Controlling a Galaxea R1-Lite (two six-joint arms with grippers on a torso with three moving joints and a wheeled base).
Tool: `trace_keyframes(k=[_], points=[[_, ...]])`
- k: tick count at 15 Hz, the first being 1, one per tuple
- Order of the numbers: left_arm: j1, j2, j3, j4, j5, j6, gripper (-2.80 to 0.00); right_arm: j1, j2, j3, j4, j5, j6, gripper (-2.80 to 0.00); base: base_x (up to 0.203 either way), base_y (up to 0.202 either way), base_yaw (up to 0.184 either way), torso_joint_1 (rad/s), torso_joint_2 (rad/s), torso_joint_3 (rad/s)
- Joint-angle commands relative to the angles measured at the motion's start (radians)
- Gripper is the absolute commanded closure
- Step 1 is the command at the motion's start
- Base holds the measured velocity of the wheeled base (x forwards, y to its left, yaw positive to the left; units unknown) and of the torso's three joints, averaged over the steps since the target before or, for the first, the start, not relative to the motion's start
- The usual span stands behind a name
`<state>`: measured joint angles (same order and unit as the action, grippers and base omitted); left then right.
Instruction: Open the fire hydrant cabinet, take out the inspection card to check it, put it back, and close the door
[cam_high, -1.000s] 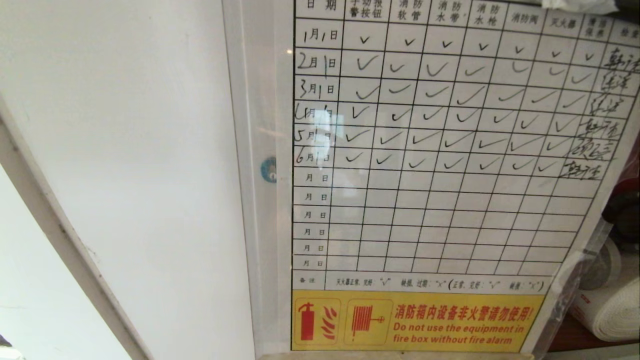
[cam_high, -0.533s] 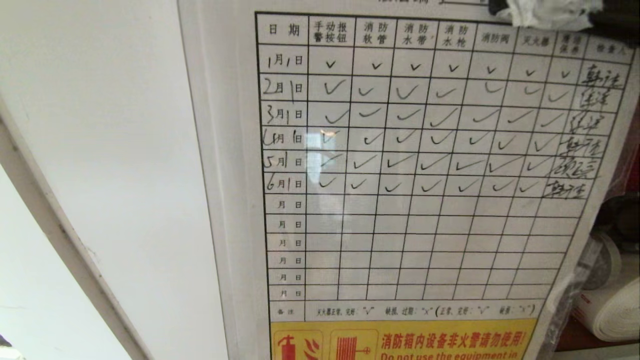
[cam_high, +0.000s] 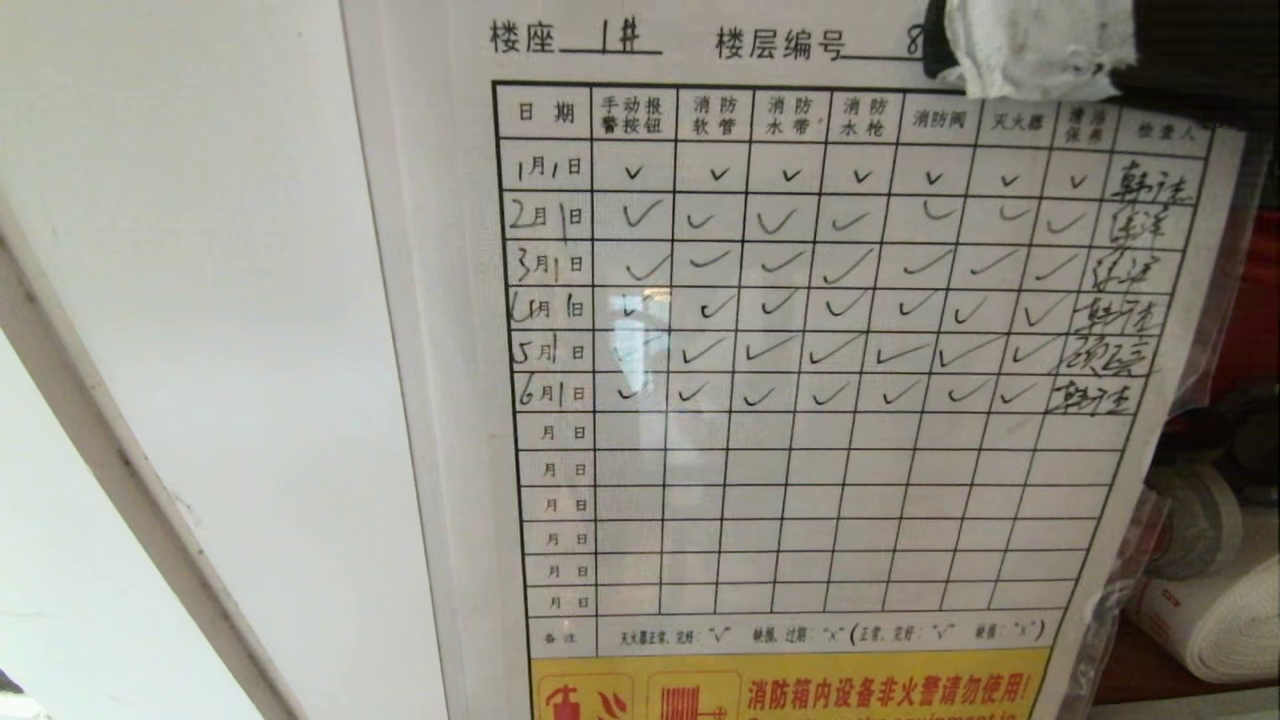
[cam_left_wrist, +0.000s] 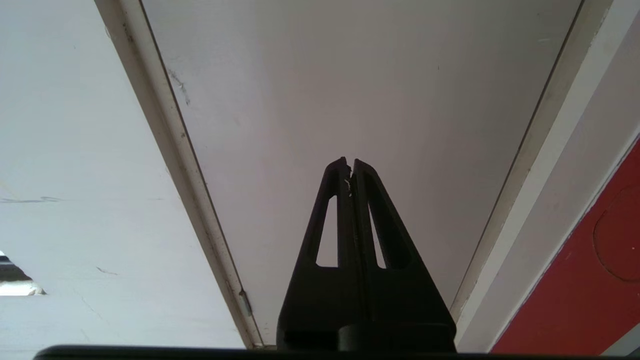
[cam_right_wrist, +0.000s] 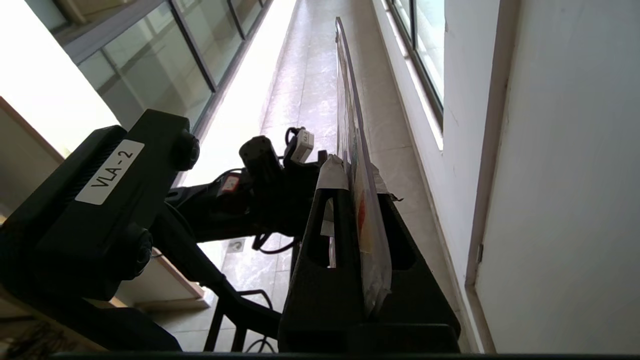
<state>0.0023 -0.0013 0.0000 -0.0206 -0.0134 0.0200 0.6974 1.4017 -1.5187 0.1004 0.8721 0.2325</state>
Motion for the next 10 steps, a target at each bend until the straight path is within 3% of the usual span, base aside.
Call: trace_keyframes(k=[1, 10], points=[[0.001, 0.000, 0.007, -0.001, 0.000, 0.000, 0.00, 0.001, 0.003, 0.004, 0.001, 0.004, 0.036, 0.00, 0.000, 0.000, 0.000, 0.000, 0.00, 0.000], [0.001, 0.000, 0.008, -0.001, 0.000, 0.000, 0.00, -0.001, -0.027, 0.046, -0.001, 0.001, 0.119, 0.00, 0.000, 0.000, 0.000, 0.000, 0.00, 0.000]])
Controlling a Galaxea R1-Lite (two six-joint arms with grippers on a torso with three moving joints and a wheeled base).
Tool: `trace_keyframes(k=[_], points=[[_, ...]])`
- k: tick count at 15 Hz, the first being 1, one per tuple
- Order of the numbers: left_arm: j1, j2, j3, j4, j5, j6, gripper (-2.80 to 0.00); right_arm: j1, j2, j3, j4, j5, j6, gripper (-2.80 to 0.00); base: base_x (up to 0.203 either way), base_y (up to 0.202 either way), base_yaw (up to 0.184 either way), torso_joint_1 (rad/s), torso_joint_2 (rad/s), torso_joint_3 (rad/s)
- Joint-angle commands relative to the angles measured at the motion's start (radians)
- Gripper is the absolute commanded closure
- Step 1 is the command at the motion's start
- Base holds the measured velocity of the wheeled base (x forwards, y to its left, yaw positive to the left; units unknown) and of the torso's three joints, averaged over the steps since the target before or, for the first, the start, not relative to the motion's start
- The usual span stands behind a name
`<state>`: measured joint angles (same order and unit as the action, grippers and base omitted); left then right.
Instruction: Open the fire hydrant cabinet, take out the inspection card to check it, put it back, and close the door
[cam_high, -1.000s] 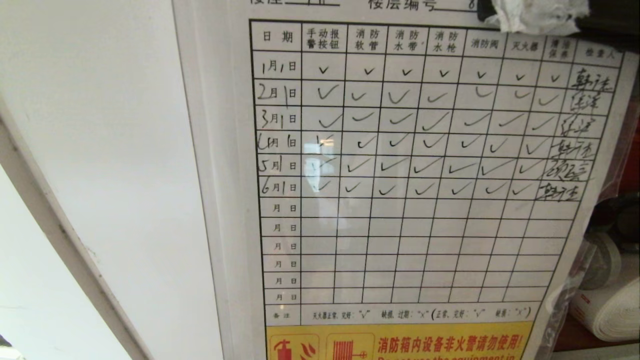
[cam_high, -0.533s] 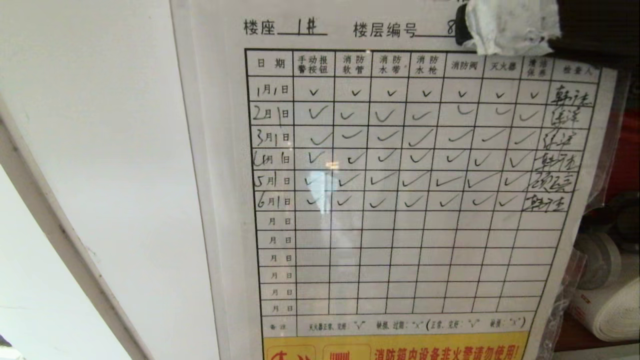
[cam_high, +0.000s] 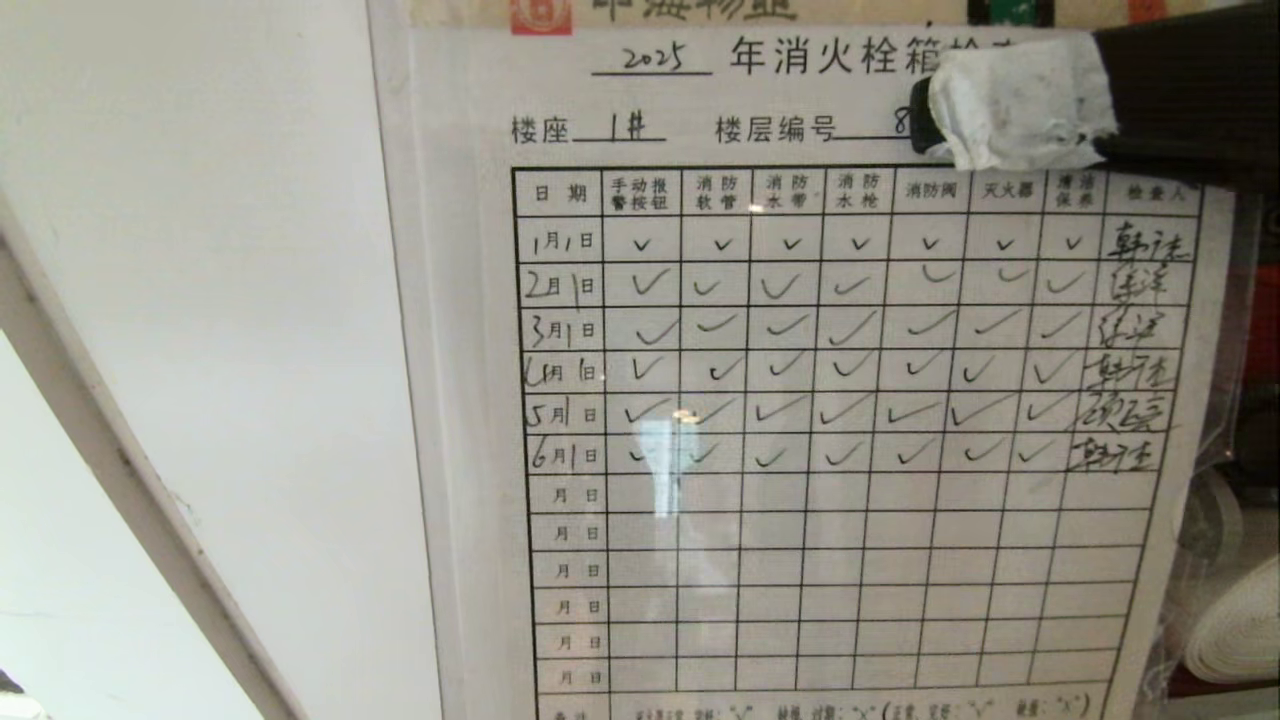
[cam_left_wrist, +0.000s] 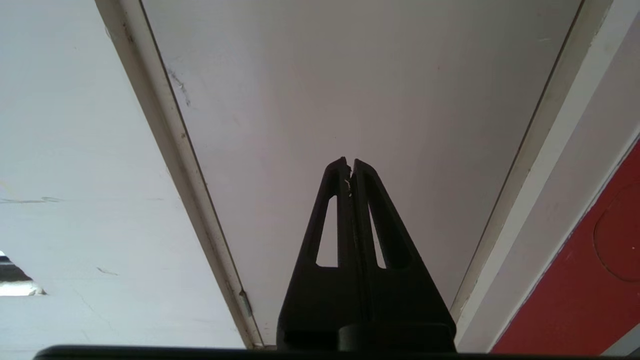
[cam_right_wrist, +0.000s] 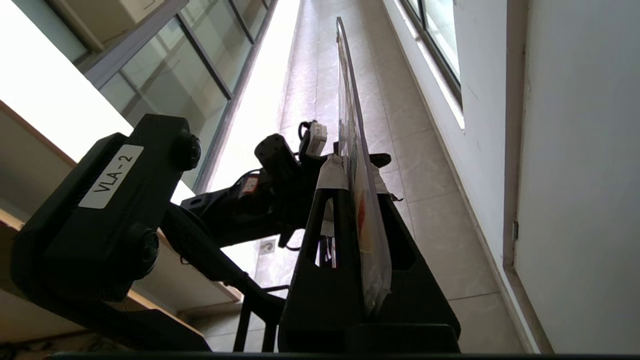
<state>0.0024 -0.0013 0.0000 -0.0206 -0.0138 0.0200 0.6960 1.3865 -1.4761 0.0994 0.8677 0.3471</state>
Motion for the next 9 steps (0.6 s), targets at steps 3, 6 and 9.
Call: trace_keyframes(k=[3, 6, 9], points=[[0.001, 0.000, 0.008, 0.000, 0.000, 0.000, 0.00, 0.000, -0.033, 0.005, 0.005, -0.004, 0.006, 0.00, 0.000, 0.000, 0.000, 0.000, 0.00, 0.000], [0.001, 0.000, 0.008, -0.001, 0.000, 0.000, 0.00, 0.000, -0.067, 0.027, 0.004, -0.004, 0.019, 0.00, 0.000, 0.000, 0.000, 0.000, 0.00, 0.000], [0.001, 0.000, 0.008, 0.000, 0.000, 0.000, 0.00, 0.000, -0.101, 0.041, 0.000, -0.010, 0.070, 0.00, 0.000, 0.000, 0.000, 0.000, 0.00, 0.000]])
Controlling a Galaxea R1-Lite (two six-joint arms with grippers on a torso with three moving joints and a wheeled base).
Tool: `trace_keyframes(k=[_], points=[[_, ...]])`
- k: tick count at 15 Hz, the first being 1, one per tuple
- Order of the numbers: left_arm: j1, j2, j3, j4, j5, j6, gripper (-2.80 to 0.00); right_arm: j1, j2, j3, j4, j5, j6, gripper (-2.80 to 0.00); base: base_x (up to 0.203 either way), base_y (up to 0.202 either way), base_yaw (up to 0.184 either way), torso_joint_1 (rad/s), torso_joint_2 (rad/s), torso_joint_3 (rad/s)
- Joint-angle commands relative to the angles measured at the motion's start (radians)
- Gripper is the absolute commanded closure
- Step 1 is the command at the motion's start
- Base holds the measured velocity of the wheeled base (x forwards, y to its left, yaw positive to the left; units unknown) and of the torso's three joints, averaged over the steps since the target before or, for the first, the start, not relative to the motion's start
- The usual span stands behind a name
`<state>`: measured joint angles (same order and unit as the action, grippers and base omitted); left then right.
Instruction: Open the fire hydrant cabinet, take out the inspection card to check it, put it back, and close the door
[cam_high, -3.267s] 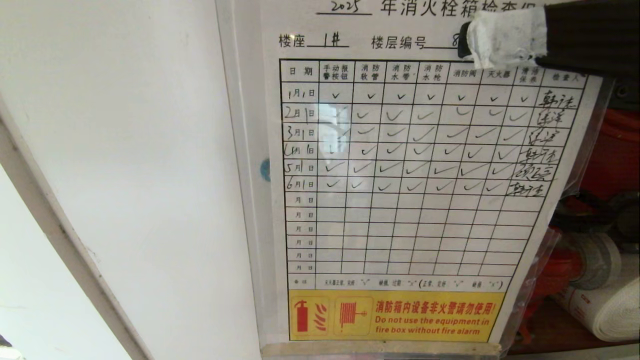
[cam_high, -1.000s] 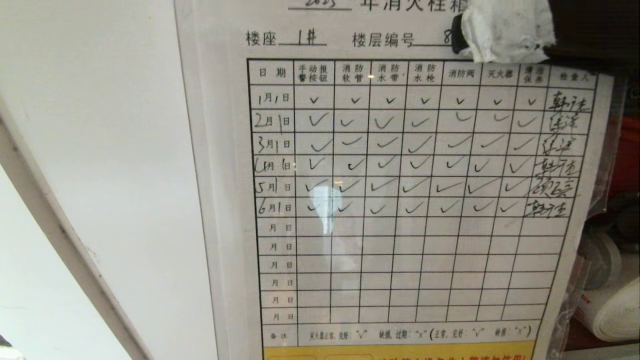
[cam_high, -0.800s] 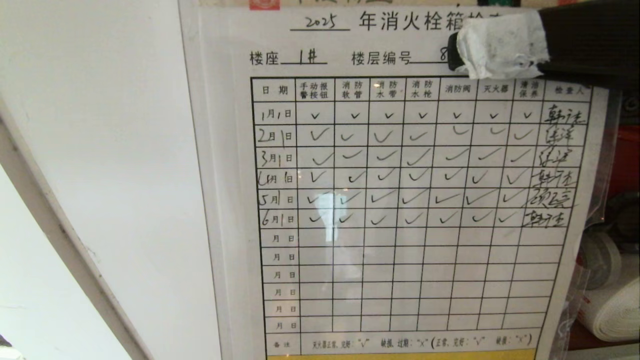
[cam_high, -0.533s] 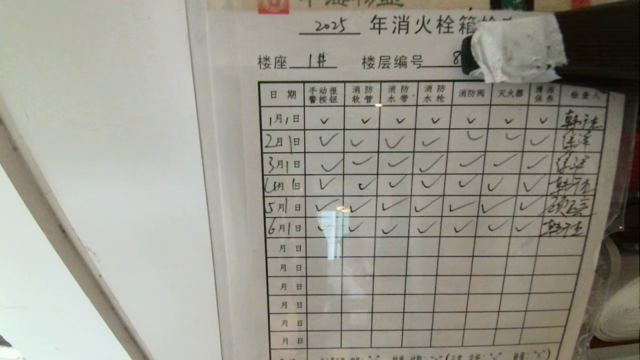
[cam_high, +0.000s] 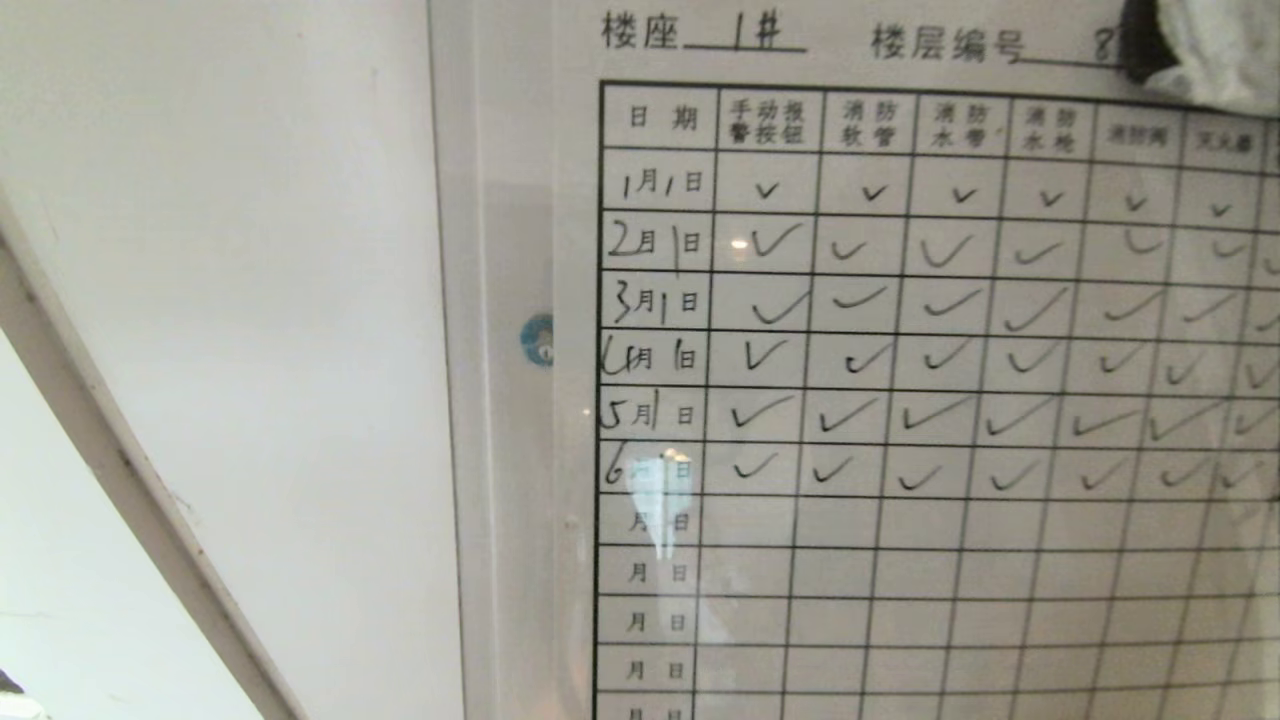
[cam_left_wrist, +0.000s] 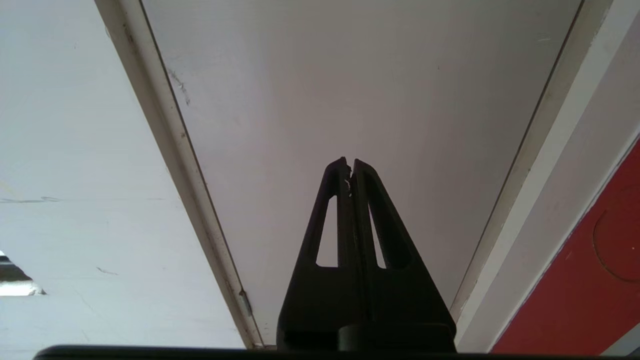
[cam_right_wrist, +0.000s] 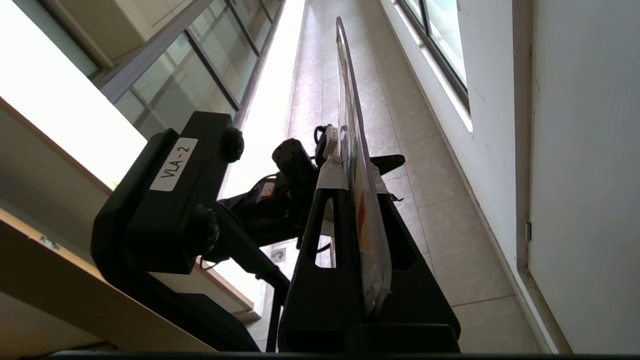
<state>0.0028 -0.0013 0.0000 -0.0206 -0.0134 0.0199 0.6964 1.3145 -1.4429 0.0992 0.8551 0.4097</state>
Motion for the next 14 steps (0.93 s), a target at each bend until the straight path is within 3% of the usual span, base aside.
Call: trace_keyframes(k=[1, 4, 14], points=[[0.000, 0.000, 0.008, -0.001, 0.000, 0.000, 0.00, 0.000, -0.040, 0.017, 0.000, -0.004, 0.009, 0.00, 0.000, 0.000, 0.000, 0.000, 0.00, 0.000], [0.000, 0.000, 0.008, -0.001, 0.000, 0.002, 0.00, 0.000, -0.046, 0.023, -0.006, -0.017, 0.066, 0.00, 0.000, 0.000, 0.000, 0.000, 0.00, 0.000], [0.000, 0.000, 0.008, -0.001, 0.000, 0.000, 0.00, 0.000, -0.021, 0.089, -0.037, -0.029, 0.063, 0.00, 0.000, 0.000, 0.000, 0.000, 0.00, 0.000]])
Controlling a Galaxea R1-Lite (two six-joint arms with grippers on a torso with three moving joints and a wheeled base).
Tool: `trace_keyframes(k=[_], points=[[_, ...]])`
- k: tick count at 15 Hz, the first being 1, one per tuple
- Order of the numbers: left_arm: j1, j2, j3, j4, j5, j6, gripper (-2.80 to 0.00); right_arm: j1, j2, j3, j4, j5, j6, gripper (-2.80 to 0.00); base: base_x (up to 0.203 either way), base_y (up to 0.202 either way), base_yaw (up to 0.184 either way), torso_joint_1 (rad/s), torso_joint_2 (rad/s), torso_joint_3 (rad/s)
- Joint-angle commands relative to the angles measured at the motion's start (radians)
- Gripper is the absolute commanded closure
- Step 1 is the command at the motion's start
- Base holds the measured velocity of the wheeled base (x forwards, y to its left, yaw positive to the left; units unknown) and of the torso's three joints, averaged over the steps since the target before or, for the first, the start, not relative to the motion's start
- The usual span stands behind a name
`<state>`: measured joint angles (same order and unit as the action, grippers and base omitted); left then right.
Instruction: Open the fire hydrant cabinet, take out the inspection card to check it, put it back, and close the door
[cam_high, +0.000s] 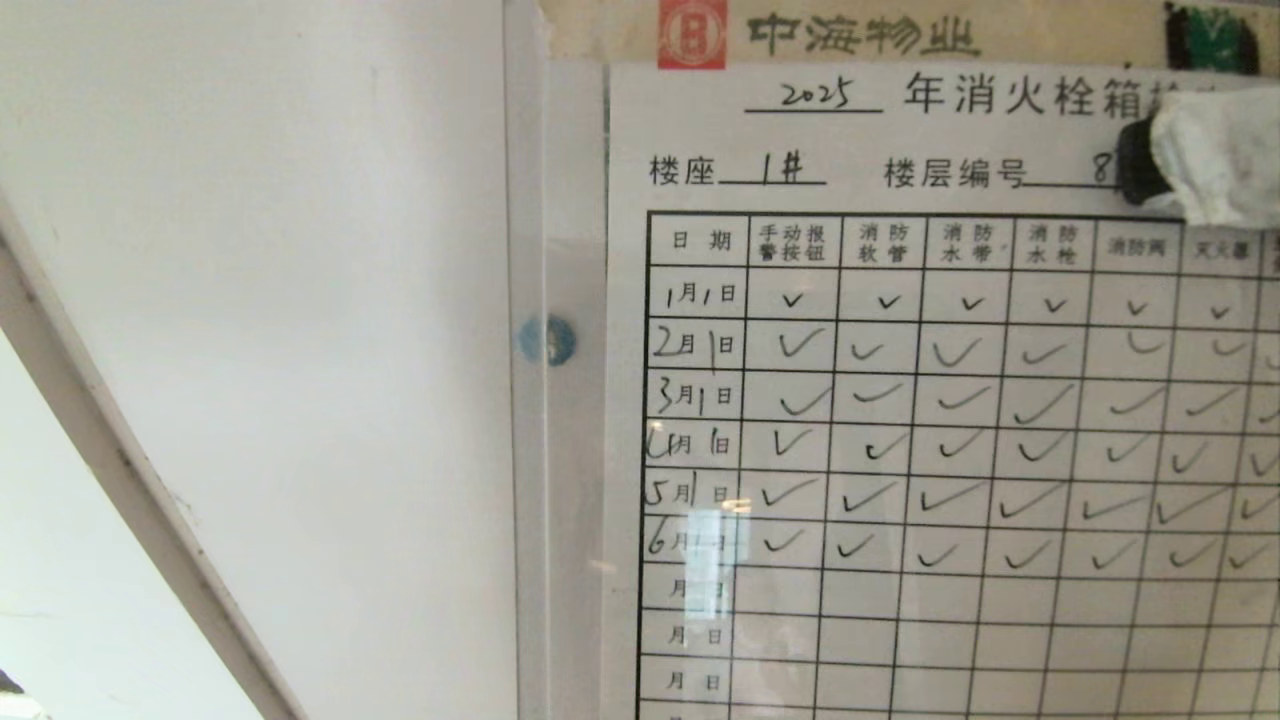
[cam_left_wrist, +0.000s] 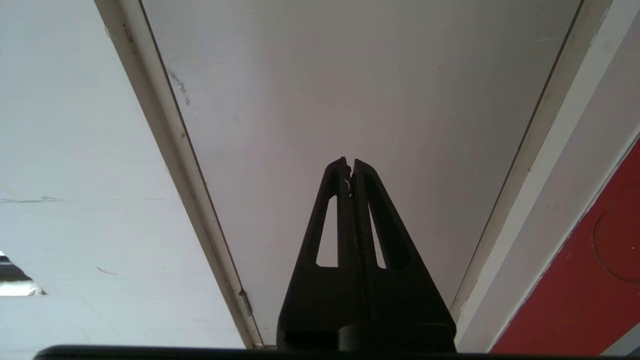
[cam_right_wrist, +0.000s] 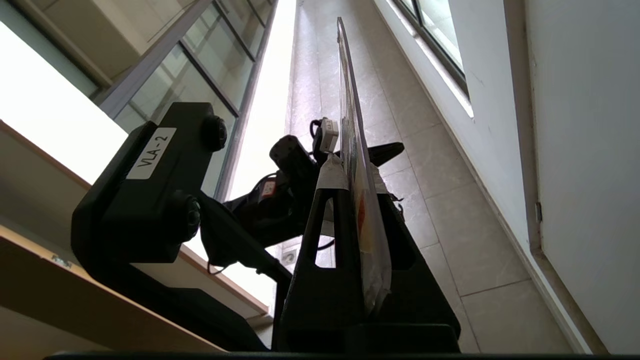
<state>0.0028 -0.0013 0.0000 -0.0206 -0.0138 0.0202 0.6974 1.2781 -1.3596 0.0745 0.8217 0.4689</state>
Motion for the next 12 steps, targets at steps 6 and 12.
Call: trace_keyframes(k=[6, 12], points=[[0.000, 0.000, 0.008, -0.001, 0.000, 0.000, 0.00, -0.001, 0.046, 0.013, -0.039, 0.002, 0.002, 0.00, 0.000, 0.000, 0.000, 0.000, 0.00, 0.000], [0.000, 0.000, 0.008, -0.001, 0.000, 0.000, 0.00, -0.001, 0.061, 0.023, -0.055, 0.002, -0.001, 0.00, 0.000, 0.000, 0.000, 0.000, 0.00, 0.000]])
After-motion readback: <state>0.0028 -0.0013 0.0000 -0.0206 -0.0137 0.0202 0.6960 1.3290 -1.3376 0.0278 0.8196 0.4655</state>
